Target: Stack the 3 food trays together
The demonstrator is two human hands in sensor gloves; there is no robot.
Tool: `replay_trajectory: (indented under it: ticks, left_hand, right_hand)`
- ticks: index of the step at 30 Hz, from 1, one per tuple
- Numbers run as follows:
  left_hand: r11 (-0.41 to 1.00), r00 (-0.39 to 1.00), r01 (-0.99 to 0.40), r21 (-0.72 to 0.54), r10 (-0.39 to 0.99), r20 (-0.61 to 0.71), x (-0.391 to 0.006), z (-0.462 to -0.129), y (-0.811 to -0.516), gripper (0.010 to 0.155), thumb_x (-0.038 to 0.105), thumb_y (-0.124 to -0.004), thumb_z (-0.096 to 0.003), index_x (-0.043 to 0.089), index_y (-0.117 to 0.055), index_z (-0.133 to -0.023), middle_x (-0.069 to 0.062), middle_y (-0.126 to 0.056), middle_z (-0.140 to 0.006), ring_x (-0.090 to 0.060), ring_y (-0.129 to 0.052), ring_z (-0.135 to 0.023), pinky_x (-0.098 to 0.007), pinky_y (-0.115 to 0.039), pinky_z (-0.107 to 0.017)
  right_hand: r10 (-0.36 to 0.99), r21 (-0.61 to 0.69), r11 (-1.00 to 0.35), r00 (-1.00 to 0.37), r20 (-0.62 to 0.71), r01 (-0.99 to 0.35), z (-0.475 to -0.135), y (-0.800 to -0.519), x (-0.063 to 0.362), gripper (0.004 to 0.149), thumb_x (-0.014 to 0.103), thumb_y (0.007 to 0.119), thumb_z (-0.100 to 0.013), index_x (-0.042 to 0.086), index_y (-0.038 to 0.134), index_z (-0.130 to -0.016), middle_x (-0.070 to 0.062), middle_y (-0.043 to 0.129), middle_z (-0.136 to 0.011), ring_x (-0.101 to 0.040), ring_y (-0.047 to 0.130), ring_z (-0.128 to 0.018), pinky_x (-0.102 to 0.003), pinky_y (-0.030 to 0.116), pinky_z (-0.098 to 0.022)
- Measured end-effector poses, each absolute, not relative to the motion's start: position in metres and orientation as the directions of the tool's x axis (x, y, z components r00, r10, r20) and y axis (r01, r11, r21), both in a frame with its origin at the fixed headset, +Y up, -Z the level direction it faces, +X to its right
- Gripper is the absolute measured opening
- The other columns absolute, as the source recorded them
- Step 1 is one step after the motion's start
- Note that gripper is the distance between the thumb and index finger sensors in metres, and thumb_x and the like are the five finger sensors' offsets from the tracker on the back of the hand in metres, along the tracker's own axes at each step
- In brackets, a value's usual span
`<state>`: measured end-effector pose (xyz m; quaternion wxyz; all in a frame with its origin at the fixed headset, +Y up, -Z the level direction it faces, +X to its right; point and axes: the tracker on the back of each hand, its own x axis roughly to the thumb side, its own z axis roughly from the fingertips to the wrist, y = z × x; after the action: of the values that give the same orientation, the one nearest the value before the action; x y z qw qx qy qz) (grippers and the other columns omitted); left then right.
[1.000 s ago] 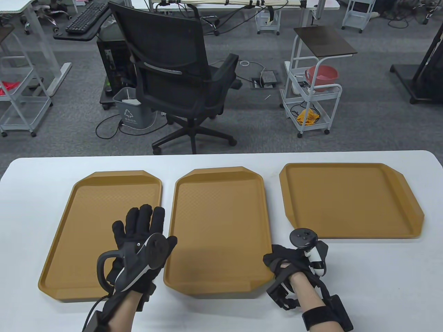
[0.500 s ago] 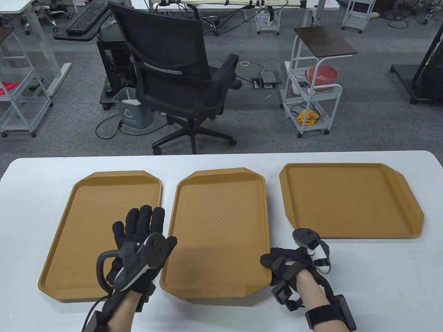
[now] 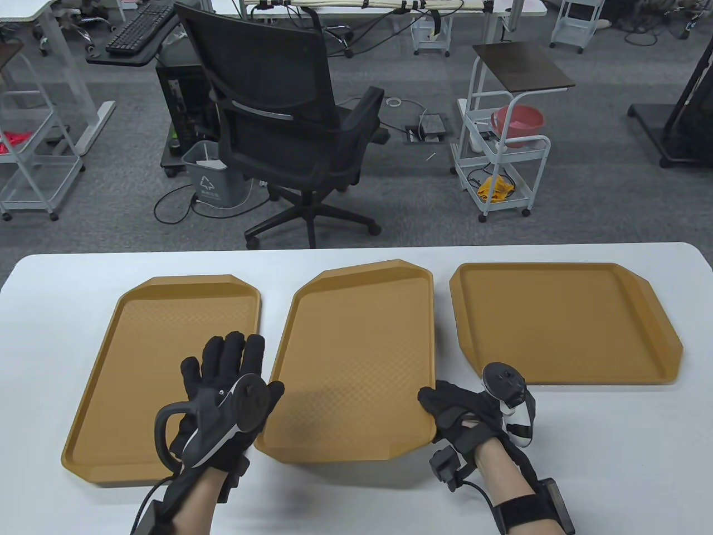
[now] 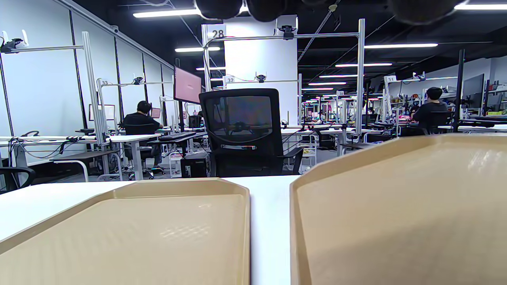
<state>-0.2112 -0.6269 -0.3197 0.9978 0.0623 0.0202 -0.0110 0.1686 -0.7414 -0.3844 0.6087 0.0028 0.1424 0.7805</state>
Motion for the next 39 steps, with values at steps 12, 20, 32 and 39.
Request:
replay_trajectory:
  ticks: [12, 20, 32, 39]
  left_hand:
    - [0.992, 0.999, 0.022, 0.123, -0.017, -0.039, -0.212, -0.320, -0.626, 0.081, 0.070, -0.058, -0.0475, 0.041, -0.025, -0.115, 0.004, -0.029, -0.127, -0.033, -0.037, -0.121, -0.066, -0.037, -0.084]
    - [0.991, 0.999, 0.006, 0.131, 0.000, -0.041, -0.214, -0.319, -0.624, 0.081, 0.070, -0.058, -0.0475, 0.041, -0.025, -0.115, 0.004, -0.029, -0.127, -0.033, -0.037, -0.122, -0.065, -0.037, -0.084]
    - [0.991, 0.999, -0.007, 0.131, 0.013, -0.046, -0.219, -0.320, -0.623, 0.080, 0.070, -0.058, -0.0476, 0.041, -0.025, -0.115, 0.004, -0.030, -0.127, -0.033, -0.038, -0.122, -0.066, -0.037, -0.084]
    - [0.991, 0.999, -0.007, 0.131, 0.013, -0.046, -0.219, -0.320, -0.623, 0.080, 0.070, -0.058, -0.0475, 0.041, -0.025, -0.115, 0.004, -0.030, -0.127, -0.033, -0.038, -0.121, -0.065, -0.037, -0.084]
  right_hand:
    - [0.974, -0.194, 0.181, 0.202, -0.098, -0.964, -0.371, -0.704, 0.229, 0.053, 0.037, 0.059, -0.060, 0.000, 0.054, -0.098, -0.021, 0.082, -0.074, -0.023, 0.099, -0.051, -0.031, 0.086, -0.040]
    - [0.920, -0.383, 0.281, 0.361, -0.155, -0.880, -0.376, -0.722, 0.261, 0.054, 0.033, 0.066, -0.059, 0.009, 0.042, -0.102, -0.021, 0.070, -0.092, -0.032, 0.091, -0.075, -0.039, 0.082, -0.057]
    - [0.878, -0.584, 0.239, 0.429, -0.210, -0.776, -0.394, -0.761, 0.285, 0.054, 0.034, 0.069, -0.059, 0.013, 0.042, -0.101, -0.017, 0.069, -0.096, -0.029, 0.093, -0.080, -0.034, 0.087, -0.059]
    - [0.872, -0.606, 0.192, 0.417, -0.255, -0.772, -0.403, -0.774, 0.283, 0.057, 0.036, 0.067, -0.059, 0.013, 0.038, -0.102, -0.017, 0.066, -0.098, -0.028, 0.091, -0.083, -0.033, 0.086, -0.061]
